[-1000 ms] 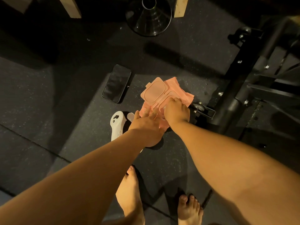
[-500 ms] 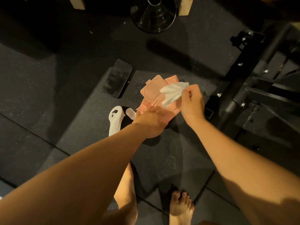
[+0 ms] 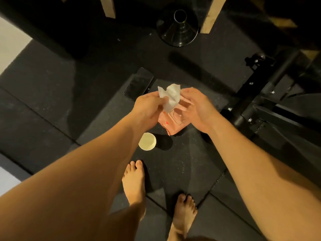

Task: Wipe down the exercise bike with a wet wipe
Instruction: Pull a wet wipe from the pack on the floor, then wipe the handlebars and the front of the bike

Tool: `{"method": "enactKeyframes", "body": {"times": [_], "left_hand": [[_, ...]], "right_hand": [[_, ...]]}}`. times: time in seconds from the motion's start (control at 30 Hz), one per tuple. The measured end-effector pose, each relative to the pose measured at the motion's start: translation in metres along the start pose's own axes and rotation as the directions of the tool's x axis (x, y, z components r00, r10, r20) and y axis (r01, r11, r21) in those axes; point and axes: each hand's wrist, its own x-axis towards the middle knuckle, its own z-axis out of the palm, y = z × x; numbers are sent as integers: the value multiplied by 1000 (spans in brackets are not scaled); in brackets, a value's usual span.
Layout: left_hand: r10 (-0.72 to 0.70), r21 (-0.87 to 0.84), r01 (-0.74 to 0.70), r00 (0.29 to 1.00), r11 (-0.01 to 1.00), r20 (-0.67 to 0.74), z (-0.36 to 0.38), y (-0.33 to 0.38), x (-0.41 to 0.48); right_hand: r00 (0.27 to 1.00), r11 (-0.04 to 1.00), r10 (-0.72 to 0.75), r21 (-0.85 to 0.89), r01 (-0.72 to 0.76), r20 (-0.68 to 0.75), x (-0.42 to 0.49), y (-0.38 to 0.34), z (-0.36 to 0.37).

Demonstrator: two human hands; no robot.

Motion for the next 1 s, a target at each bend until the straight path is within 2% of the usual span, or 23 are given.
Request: {"method": "enactKeyframes", "body": {"times": [0.03,0.1,0.2,0.3,0.4,0.47,0.53,0.63,0.67,0.73,0.83,0.9,1.0], "left_hand": [[0,-6,0,998,1000,65,-6,8,-16],[24,-15,-22,989,1000,148,-17,25,-51],[62,-54,-53,982,997,180,-32,58,-111],[132,-71,-124,983,990,126,-46,90,-173],[285,58,-285,958,957,-3,-55,125,-244],[404,124,-396,914,910,-40,-59,147,-294],[540,187,-518,837,835,-94,-64,165,-342],[629,185,-608,772,772,-89,-68,189,-415],[642,172,-626,764,761,-63,-68,196,-437],[669,151,-659,742,737,-25,-66,210,-482],[729,148,-717,682,681,-48,-59,224,-551],[749,162,-732,656,662,-95,-52,230,-586],[756,114,-748,645,654,-112,-37,234,-635]], "right_hand": [[997,996,51,67,-55,66,-12,-8,8],[972,985,138,78,-155,191,-37,-27,24],[958,981,145,90,-172,246,-75,-54,48],[976,995,101,-26,-97,193,-119,-85,72],[981,994,-13,-107,34,194,-180,-127,98],[980,988,-119,-76,133,157,-222,-155,117],[969,971,-227,-51,232,95,-263,-182,139],[938,938,-347,-19,347,2,-332,-219,171],[931,931,-366,1,366,3,-355,-229,179],[922,926,-376,5,377,94,-400,-246,191],[903,918,-340,-116,379,262,-467,-264,197],[893,911,-366,-95,401,260,-503,-278,195],[871,896,-444,86,435,210,-548,-297,182]]}}
